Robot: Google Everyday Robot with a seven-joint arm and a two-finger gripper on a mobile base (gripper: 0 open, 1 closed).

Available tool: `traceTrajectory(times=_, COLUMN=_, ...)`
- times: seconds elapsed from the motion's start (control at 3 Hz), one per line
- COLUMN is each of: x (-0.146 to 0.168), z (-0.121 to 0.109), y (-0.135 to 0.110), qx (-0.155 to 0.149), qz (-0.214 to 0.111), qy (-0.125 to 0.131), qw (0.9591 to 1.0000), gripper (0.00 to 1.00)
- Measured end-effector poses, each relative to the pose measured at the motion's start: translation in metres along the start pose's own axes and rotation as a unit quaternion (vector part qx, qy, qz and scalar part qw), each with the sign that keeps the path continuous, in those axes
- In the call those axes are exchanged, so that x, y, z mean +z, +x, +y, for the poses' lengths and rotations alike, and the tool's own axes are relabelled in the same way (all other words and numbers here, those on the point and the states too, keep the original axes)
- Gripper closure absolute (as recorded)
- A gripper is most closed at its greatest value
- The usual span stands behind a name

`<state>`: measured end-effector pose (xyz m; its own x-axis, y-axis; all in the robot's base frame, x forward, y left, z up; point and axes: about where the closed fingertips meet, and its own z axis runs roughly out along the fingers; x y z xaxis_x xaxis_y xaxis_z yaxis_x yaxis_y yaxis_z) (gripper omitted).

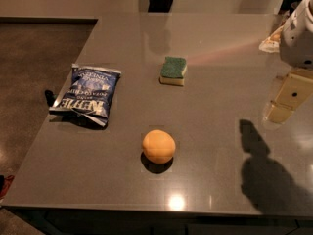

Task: Move orange near sponge

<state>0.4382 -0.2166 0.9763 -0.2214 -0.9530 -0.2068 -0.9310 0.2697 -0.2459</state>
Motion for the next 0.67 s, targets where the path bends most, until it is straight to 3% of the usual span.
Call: traceTrajectory(times=0.67, x=0.0081, z=0.0012, y=-0.0083, qx=0.000, qz=-0.016, qy=-0.011, qw=0.9998, gripper=0.00)
